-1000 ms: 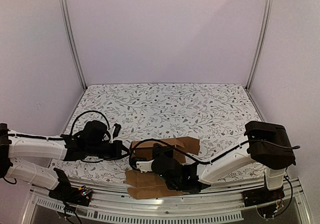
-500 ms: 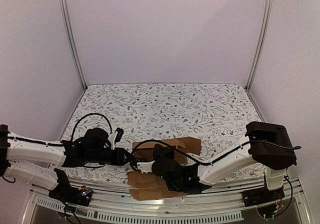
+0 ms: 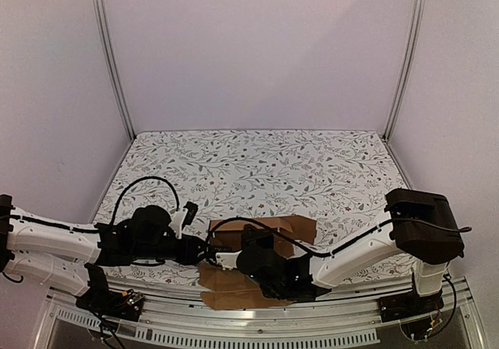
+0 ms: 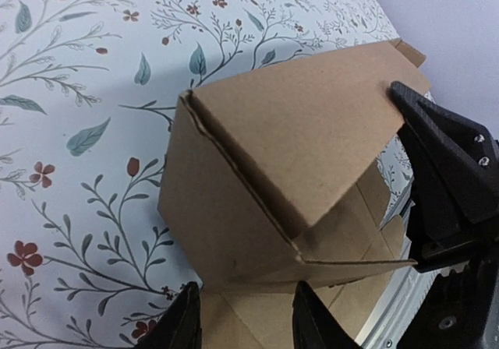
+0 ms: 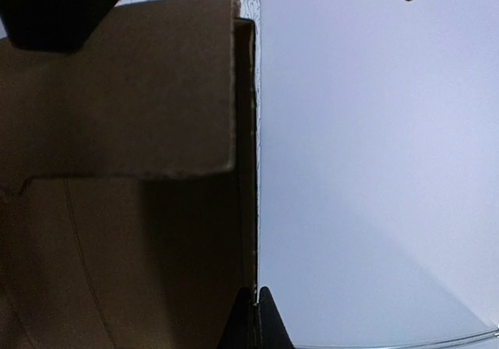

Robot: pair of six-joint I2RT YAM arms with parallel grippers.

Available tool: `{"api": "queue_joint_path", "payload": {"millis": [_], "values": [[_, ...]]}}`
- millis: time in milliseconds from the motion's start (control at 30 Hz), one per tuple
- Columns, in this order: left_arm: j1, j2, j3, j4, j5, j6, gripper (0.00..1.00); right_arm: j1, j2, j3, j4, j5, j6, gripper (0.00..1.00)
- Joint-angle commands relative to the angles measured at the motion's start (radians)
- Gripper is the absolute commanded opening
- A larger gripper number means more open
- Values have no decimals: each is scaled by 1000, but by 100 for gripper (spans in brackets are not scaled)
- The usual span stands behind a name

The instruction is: Fold the paper box

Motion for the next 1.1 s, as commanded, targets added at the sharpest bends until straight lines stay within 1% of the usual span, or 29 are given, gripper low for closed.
{"api": "queue_joint_path", "payload": {"millis": [0,200,533,767,867,1067], "values": [[-37,-13,-3,55,-23,48,41,2,-13,15,-9,20,13,0],[-42,22,38,25,-105,96,43,-2,-16,28,-15,18,15,0],[-58,198,127,53,-175,129,48,-18,-11,60,-37,16,23,0],[-82,225,147,61,-295,138,50,-35,-3,87,-40,15,40,0],[-83,235,148,89,-336,149,51,-44,9,99,-40,15,46,0],[-82,280,154,162,-338,186,51,-57,39,119,-40,9,63,0]]}}
